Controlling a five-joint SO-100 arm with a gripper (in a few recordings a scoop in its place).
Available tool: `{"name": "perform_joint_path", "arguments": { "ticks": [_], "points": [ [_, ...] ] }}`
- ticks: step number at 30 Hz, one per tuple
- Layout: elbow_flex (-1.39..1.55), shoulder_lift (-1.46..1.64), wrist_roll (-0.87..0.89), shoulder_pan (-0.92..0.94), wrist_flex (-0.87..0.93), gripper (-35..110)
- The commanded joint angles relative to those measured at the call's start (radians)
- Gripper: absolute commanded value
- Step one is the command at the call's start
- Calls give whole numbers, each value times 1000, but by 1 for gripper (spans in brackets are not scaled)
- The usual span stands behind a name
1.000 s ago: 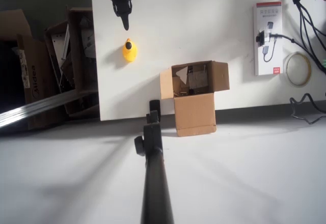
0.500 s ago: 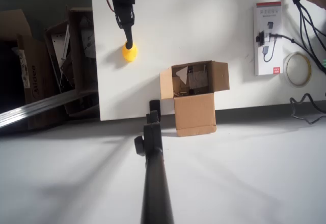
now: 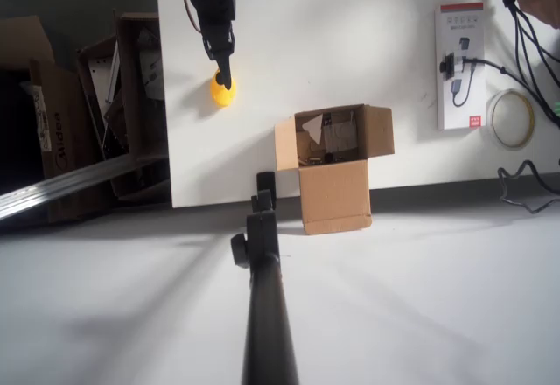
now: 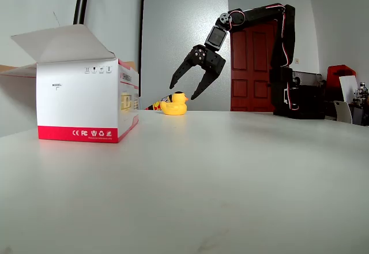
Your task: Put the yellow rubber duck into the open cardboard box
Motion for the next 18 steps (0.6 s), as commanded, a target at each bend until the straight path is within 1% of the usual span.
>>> {"name": "perform_joint_path", "arguments": {
  "ticks": [1,9,18],
  "points": [
    [-46,-20,3,-3,-28,27],
    [-55,-72,3,14,-60,26],
    [-83,-83,-3,20,-61,20]
  ]
}}
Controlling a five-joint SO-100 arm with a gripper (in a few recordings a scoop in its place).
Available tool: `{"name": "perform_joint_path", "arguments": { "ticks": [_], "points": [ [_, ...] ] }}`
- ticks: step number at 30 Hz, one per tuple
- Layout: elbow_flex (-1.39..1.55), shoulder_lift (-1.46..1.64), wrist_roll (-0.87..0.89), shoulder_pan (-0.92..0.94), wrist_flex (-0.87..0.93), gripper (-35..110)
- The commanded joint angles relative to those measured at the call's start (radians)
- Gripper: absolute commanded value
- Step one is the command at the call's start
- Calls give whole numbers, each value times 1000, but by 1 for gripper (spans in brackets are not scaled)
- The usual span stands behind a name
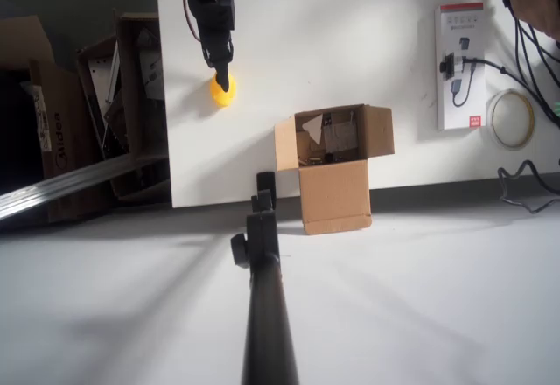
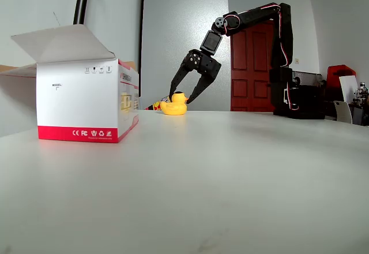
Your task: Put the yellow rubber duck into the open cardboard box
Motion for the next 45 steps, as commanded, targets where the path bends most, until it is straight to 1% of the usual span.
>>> {"name": "perform_joint_path", "arguments": {
  "ticks": [1,7,14,19,25,30,35,40,45],
  "points": [
    [-52,-6,-3,6,-11,19],
    [-66,-28,-2,20,-11,17],
    [-67,-29,0,21,-12,10],
    [-67,-18,2,21,-8,9],
    [-67,91,5,-3,51,8],
    [-87,225,14,-74,140,7],
    [-193,302,29,-175,250,6],
    [-342,275,37,-296,325,6],
    [-499,163,37,-379,327,6]
  ]
}}
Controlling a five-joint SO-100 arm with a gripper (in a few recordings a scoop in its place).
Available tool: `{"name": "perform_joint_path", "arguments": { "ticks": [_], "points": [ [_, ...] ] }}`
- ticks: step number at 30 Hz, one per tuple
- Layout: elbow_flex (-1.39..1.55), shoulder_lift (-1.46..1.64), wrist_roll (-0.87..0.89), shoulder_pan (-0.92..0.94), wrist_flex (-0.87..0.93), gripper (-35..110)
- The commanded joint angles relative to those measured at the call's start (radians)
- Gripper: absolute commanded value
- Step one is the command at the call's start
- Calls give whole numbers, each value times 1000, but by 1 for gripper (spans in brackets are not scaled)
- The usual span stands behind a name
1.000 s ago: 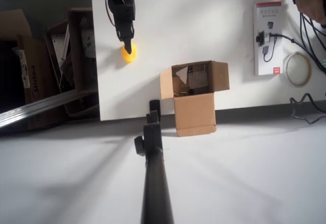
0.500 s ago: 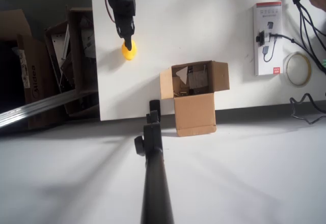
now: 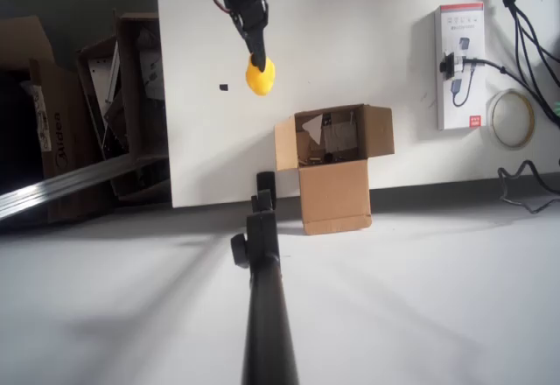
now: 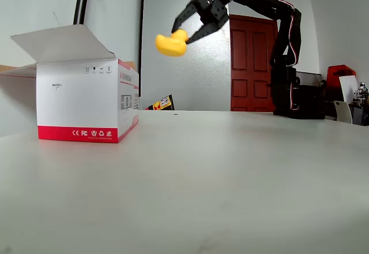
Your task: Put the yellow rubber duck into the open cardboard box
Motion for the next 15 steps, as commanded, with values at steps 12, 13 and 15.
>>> {"name": "perform_joint_path", "arguments": {
  "ticks": [12,13,15],
  "points": [
    [-508,-390,6,-114,0,6],
    [-528,-408,6,-118,0,7],
    [-561,-442,6,-126,-2,7]
  ]
}}
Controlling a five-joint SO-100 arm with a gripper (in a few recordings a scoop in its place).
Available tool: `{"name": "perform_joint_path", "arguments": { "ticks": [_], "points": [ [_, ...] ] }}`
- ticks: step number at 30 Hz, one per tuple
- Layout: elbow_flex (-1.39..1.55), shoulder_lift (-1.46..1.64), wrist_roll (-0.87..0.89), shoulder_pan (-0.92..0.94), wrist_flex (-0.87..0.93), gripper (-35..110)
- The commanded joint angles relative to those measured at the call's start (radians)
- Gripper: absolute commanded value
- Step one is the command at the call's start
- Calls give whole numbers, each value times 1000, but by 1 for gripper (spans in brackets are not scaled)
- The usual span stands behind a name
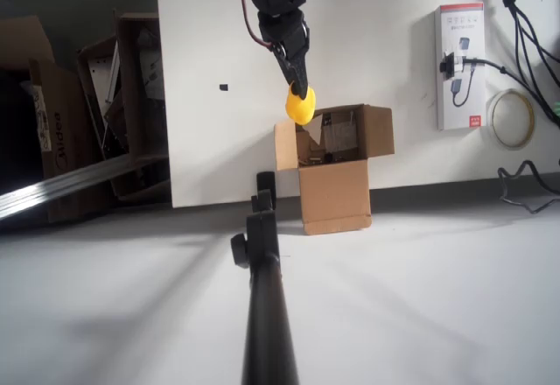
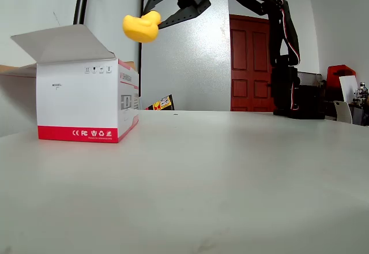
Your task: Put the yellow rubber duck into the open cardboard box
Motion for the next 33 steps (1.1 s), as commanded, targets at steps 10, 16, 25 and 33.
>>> {"name": "perform_joint_path", "arguments": {
  "ticks": [10,16,25,33],
  "points": [
    [-133,-132,6,-66,-49,7],
    [-144,-183,6,-87,-72,7],
    [-222,-190,34,-63,-72,7],
    [-265,-209,41,-61,-74,7]
  ]
}}
